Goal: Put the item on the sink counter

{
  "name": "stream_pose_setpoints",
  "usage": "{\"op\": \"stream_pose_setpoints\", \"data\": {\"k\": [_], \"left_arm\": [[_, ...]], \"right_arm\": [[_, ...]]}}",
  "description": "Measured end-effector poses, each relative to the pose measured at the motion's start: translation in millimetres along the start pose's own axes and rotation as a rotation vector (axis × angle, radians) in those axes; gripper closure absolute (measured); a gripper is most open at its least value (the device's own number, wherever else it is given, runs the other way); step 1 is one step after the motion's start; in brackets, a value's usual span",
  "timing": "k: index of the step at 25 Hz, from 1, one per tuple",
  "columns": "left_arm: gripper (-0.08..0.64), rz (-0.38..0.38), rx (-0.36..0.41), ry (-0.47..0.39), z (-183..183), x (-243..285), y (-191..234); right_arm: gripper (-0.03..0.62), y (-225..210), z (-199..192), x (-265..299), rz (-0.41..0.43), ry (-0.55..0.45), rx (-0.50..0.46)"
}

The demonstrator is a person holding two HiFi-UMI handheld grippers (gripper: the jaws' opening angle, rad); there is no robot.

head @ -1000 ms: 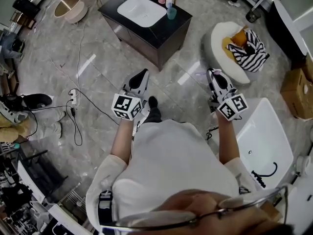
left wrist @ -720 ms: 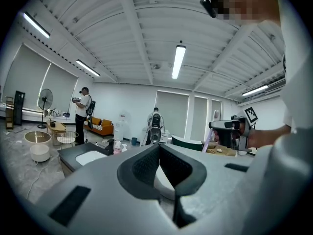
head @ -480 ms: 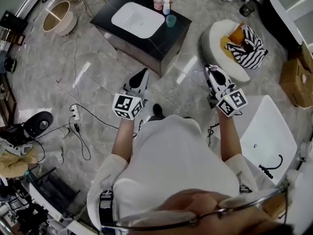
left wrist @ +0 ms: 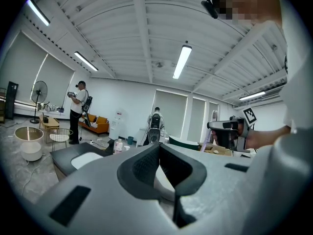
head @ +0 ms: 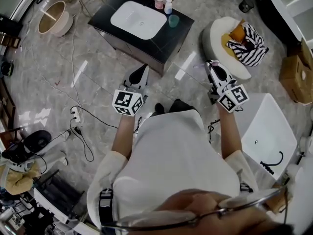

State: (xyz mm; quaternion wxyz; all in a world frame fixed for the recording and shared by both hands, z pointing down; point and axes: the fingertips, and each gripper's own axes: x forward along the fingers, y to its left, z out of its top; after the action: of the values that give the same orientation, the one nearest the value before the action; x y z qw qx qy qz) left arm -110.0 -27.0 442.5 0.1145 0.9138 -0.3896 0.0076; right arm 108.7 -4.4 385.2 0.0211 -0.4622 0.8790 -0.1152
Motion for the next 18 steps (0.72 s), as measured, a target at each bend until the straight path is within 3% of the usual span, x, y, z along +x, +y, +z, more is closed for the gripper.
{"op": "stream_pose_setpoints", "data": {"k": [9,18], "left_arm": [[0.555,0.003,-0.025,0.029,-8,30,24],[0.555,0.06,-0.035,0.068,-7,101,58]], "right_arm": [[0.566,-37,-7,47,0.025,0.024,0.04],[0.566,-114,-13,122,0.079,0.089,0.1]]}}
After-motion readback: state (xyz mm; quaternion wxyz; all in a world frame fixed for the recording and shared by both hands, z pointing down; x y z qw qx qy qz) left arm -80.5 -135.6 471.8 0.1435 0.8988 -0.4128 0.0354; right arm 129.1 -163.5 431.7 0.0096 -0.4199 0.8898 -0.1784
